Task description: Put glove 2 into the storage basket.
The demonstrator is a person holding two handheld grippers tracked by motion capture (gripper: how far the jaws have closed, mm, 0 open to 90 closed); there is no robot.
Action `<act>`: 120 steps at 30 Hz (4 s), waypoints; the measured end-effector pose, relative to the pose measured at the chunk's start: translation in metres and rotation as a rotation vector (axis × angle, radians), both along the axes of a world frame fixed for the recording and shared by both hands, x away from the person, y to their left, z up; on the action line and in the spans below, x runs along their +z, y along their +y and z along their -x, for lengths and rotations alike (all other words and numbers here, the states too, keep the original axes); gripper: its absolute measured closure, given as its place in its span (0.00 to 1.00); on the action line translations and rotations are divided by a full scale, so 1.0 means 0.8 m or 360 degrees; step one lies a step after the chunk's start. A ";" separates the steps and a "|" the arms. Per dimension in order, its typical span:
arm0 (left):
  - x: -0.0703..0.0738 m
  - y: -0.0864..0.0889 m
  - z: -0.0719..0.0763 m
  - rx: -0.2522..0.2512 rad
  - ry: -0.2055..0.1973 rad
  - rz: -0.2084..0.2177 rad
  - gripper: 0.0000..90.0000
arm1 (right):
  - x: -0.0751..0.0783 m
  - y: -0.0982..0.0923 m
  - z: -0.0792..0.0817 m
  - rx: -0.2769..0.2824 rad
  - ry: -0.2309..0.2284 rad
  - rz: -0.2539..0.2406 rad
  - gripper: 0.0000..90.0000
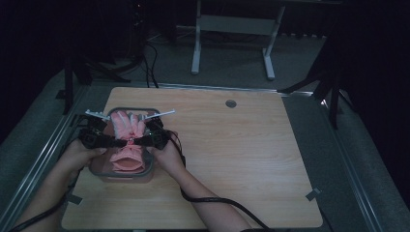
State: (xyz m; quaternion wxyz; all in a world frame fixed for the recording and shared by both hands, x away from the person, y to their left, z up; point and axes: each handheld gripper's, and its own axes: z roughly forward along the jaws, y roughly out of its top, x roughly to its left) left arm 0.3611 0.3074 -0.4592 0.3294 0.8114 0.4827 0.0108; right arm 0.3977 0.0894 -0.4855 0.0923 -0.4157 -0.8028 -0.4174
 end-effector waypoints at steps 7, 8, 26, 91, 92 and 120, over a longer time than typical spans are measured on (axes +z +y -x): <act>-0.016 -0.003 0.001 0.0005 0.0059 -0.0023 0.77 | -0.009 0.002 0.004 0.0012 0.0019 0.0107 0.82; -0.018 -0.003 0.000 0.0015 0.0075 -0.0021 0.77 | -0.011 0.003 0.004 0.0015 0.0027 0.0111 0.82; -0.027 0.002 -0.001 0.0110 0.0156 0.0005 0.73 | -0.004 0.008 0.005 0.0058 -0.0167 0.0240 0.60; 0.019 -0.224 0.087 -0.0372 -0.0574 0.0068 0.09 | 0.014 -0.194 0.023 0.0076 -0.0409 0.0043 0.15; 0.017 -0.229 0.088 -0.0387 -0.0567 0.0076 0.09 | 0.013 -0.196 0.023 0.0077 -0.0410 0.0049 0.15; -0.052 -0.300 0.114 -0.0639 -0.0491 0.0129 0.09 | -0.060 -0.268 0.048 0.0080 -0.0352 0.0213 0.14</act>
